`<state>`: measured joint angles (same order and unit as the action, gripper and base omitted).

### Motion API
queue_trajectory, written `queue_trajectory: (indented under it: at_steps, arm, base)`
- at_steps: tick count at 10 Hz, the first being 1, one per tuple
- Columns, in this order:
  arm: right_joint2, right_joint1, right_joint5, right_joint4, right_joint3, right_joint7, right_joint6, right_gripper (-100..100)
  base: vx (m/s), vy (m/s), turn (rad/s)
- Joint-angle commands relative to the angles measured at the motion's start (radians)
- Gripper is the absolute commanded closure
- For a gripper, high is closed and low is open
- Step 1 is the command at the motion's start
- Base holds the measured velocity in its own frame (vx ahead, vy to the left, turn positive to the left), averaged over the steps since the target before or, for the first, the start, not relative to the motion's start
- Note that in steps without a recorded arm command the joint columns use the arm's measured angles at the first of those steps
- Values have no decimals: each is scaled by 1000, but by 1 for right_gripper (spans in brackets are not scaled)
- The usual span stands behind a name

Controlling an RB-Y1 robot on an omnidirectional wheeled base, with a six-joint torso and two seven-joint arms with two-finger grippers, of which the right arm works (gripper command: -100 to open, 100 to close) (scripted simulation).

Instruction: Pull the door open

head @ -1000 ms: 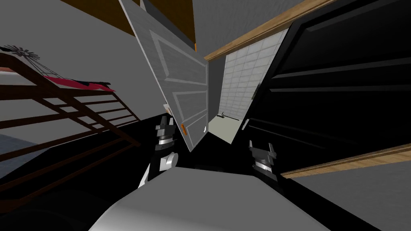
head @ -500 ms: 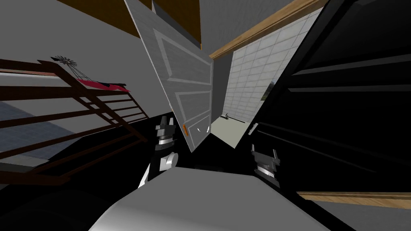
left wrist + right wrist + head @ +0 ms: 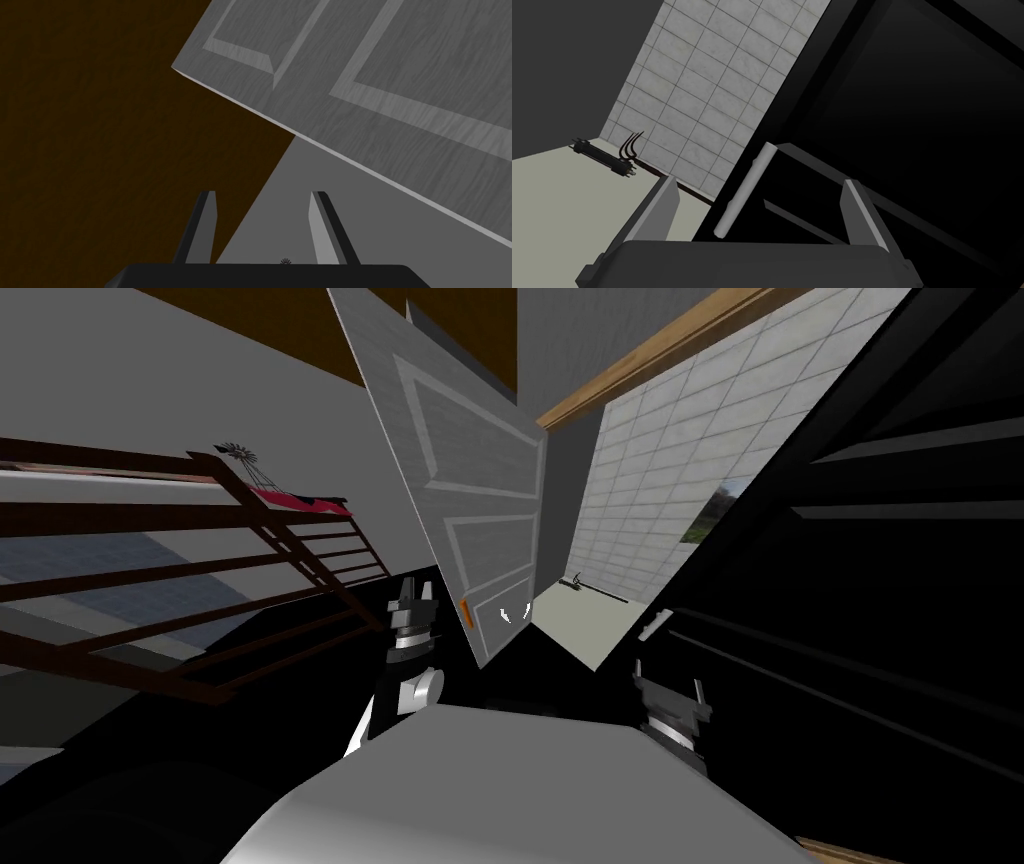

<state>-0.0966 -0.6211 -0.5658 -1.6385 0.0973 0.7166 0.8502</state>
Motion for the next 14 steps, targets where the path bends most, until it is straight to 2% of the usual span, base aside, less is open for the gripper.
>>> queue_trajectory:
  at_steps: [1,8,9,14]
  arm:
    - [1,-1,-28,28,4,31,15,-100]
    - [9,-20,-136,143,13,154,84,-100]
    - [12,-25,-166,174,15,188,103,-100]
    - [24,-40,-249,263,21,283,157,-100]
  base:
    - [89,-65,138]
    - [79,-57,169]
    - [92,-69,297]
    - [75,-106,192]
